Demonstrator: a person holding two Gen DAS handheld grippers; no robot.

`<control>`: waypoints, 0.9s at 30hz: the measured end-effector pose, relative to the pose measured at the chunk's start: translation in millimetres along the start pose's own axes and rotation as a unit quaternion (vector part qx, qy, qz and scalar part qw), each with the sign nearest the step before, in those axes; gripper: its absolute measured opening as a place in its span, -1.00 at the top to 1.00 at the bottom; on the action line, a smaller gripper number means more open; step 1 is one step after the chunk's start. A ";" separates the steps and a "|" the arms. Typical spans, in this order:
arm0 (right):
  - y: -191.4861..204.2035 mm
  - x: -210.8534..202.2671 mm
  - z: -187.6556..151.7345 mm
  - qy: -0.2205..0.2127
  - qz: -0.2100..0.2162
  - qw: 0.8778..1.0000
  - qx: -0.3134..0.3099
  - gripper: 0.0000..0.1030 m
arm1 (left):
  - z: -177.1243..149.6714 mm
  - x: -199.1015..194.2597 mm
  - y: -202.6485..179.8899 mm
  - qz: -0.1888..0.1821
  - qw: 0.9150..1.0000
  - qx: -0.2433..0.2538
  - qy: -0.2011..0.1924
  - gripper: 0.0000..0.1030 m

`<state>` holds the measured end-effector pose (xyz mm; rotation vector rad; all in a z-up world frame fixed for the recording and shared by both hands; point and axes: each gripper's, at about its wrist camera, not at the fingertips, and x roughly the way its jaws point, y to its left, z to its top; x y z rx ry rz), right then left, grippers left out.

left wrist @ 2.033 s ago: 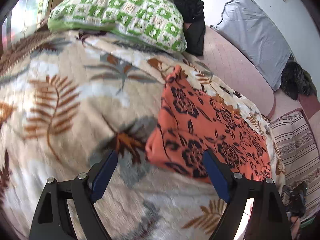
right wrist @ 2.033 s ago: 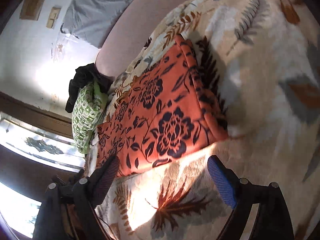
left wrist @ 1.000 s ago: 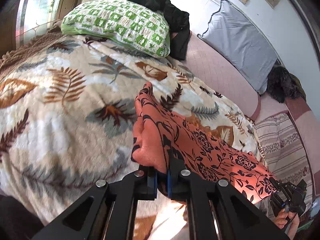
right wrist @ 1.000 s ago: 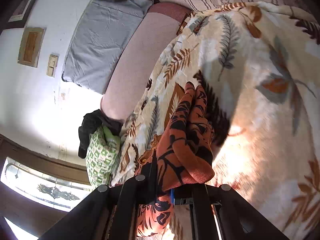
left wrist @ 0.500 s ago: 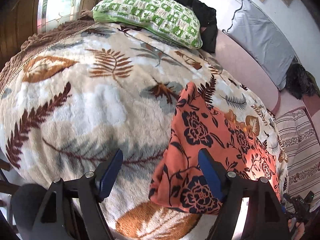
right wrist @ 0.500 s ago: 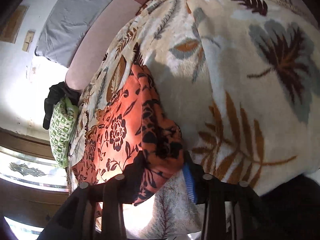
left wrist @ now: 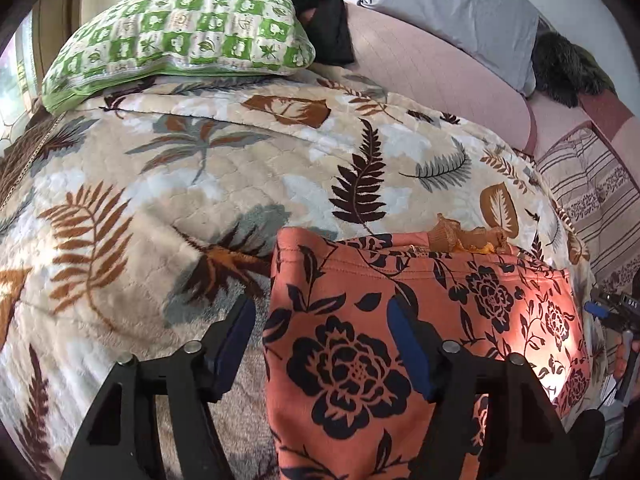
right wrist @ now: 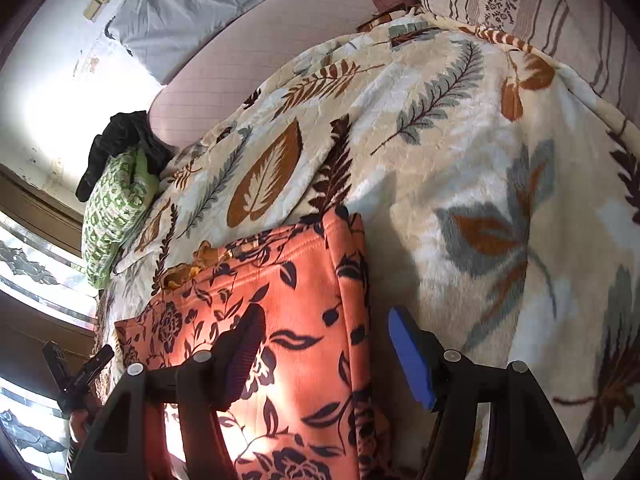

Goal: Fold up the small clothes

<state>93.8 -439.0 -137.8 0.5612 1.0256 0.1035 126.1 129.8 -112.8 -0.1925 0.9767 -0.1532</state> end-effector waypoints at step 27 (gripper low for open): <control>19.5 -12.1 18.8 -0.070 -0.012 0.997 -0.016 -0.37 | 0.3 -49.6 -9.9 0.043 0.997 0.022 -0.065 0.12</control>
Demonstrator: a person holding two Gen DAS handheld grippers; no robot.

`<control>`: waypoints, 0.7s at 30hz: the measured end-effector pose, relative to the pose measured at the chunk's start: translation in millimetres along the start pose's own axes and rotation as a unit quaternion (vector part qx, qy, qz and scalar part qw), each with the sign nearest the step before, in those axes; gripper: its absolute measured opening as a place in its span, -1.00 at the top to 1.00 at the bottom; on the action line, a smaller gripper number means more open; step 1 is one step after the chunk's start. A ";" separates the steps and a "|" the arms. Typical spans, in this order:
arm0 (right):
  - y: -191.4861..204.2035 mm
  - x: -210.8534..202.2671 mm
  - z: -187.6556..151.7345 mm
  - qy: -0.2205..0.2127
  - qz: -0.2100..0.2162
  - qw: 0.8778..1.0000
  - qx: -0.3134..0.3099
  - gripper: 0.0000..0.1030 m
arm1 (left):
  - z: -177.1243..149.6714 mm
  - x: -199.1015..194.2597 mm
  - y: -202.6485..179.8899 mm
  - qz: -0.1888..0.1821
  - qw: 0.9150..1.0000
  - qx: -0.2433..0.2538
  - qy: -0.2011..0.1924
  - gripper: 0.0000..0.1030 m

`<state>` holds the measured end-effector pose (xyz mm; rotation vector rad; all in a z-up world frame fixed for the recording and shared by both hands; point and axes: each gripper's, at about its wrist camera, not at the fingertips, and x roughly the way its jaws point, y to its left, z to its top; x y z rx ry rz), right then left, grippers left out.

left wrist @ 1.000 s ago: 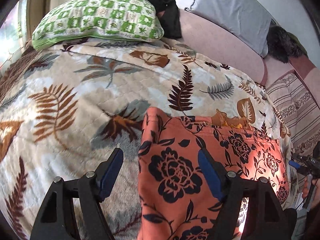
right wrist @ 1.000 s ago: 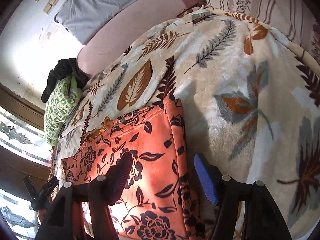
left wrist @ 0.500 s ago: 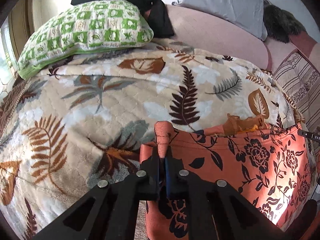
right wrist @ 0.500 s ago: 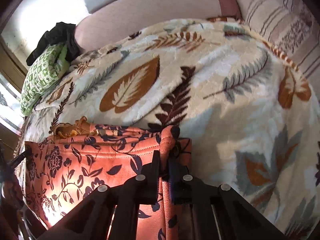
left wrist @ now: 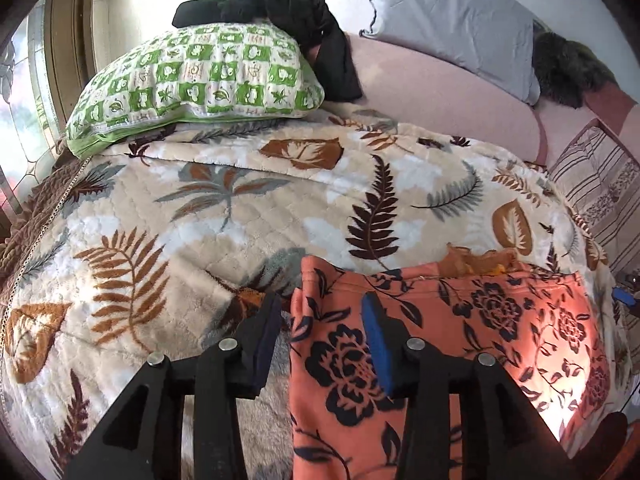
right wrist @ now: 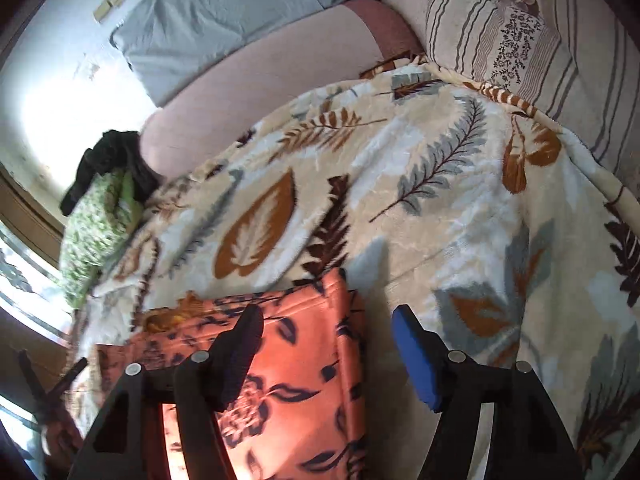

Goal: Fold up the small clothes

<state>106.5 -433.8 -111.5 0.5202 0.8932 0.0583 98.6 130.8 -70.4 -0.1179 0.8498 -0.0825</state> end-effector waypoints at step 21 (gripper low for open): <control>-4.7 -1.2 -120.6 0.086 0.146 0.980 0.108 -0.71 | -122.1 0.0 -30.1 -0.021 0.995 -0.011 0.093 -0.44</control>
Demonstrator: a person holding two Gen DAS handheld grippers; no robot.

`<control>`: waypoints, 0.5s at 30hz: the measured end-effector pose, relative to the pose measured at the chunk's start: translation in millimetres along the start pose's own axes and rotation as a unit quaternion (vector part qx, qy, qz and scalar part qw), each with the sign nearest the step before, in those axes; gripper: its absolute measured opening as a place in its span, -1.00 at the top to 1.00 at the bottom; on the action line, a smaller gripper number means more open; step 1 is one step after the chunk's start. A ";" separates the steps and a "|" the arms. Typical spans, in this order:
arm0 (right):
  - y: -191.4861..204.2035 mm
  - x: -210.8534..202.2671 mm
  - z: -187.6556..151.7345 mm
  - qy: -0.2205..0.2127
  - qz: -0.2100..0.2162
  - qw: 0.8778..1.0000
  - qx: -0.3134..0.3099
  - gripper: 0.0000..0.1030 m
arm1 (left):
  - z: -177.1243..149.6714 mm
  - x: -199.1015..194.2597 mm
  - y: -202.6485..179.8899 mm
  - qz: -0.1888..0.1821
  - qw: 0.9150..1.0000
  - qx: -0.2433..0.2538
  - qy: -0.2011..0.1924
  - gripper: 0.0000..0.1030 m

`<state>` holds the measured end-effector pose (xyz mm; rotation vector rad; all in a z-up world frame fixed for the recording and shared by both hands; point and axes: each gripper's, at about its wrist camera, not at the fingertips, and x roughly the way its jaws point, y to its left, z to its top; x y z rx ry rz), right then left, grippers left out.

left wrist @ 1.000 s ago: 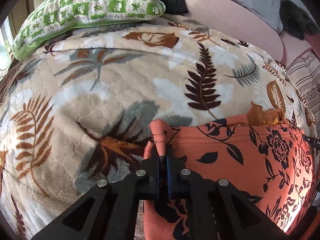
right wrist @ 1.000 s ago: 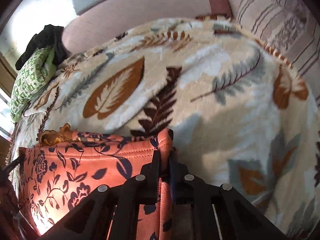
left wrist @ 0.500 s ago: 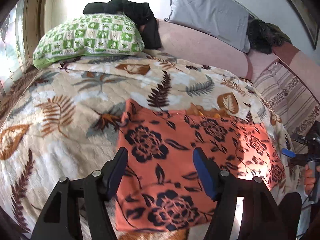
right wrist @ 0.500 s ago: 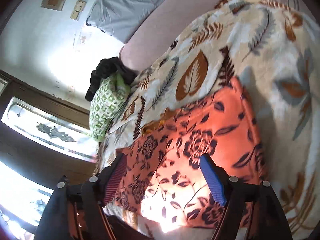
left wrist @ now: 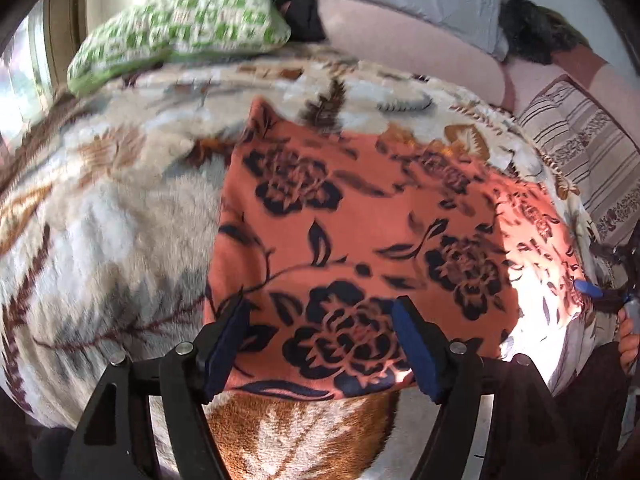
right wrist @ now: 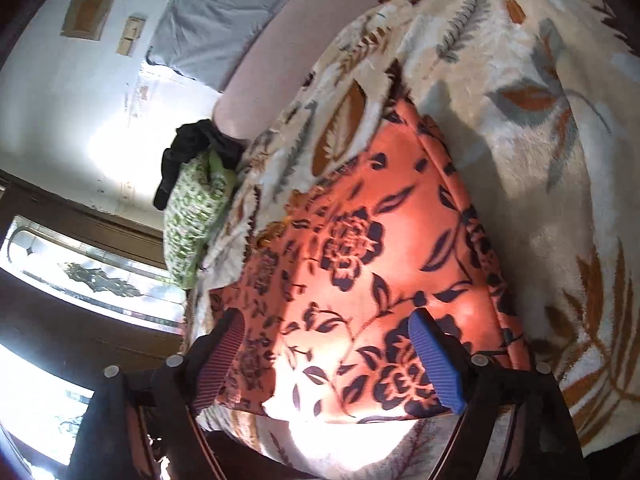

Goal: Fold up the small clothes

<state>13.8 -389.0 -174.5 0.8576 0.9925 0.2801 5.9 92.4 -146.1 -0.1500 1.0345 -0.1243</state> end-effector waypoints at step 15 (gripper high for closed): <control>37.0 17.2 85.2 -0.013 0.064 0.998 -0.009 -0.71 | -3.5 3.5 -22.3 -0.012 0.998 0.055 -0.008 -0.44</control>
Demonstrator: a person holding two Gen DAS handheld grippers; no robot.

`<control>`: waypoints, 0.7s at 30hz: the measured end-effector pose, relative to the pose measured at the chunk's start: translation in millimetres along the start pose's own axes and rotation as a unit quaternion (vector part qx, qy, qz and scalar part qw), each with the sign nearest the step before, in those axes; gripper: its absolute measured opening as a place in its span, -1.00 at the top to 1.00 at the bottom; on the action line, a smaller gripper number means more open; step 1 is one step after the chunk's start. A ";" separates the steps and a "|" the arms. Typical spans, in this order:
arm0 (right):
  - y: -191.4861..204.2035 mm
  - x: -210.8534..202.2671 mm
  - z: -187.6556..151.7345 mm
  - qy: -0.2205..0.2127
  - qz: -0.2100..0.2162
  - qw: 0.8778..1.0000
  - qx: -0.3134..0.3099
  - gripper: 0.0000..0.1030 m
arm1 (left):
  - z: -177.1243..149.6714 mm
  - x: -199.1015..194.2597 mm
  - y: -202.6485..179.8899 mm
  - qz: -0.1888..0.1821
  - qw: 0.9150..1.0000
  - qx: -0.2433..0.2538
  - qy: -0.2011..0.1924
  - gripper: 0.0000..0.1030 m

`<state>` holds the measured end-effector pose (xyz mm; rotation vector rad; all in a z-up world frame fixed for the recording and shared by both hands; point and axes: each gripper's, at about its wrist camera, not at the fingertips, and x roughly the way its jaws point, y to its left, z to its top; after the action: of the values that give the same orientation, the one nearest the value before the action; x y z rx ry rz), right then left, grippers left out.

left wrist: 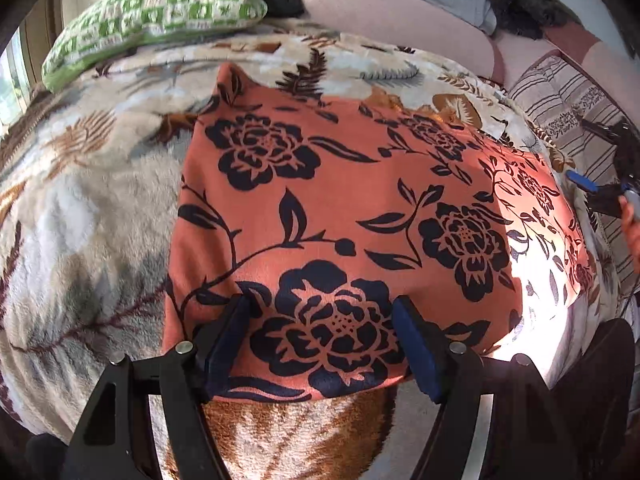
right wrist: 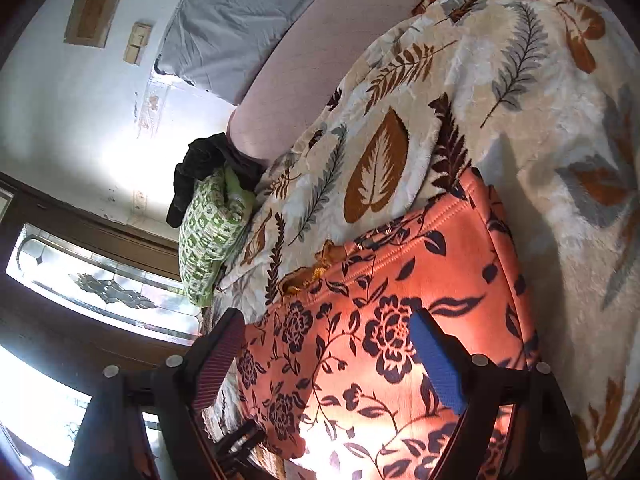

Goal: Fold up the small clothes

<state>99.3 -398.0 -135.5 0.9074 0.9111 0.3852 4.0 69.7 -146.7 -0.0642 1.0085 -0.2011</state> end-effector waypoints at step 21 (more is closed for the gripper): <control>-55.6 39.6 14.5 0.036 -0.062 0.997 0.029 -0.71 | 154.9 44.0 101.8 -0.056 0.985 -0.156 -0.039 -0.17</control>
<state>129.8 -412.7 -196.5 0.8898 1.0449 0.2874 171.6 154.6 -115.7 -0.4122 0.9530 -0.1396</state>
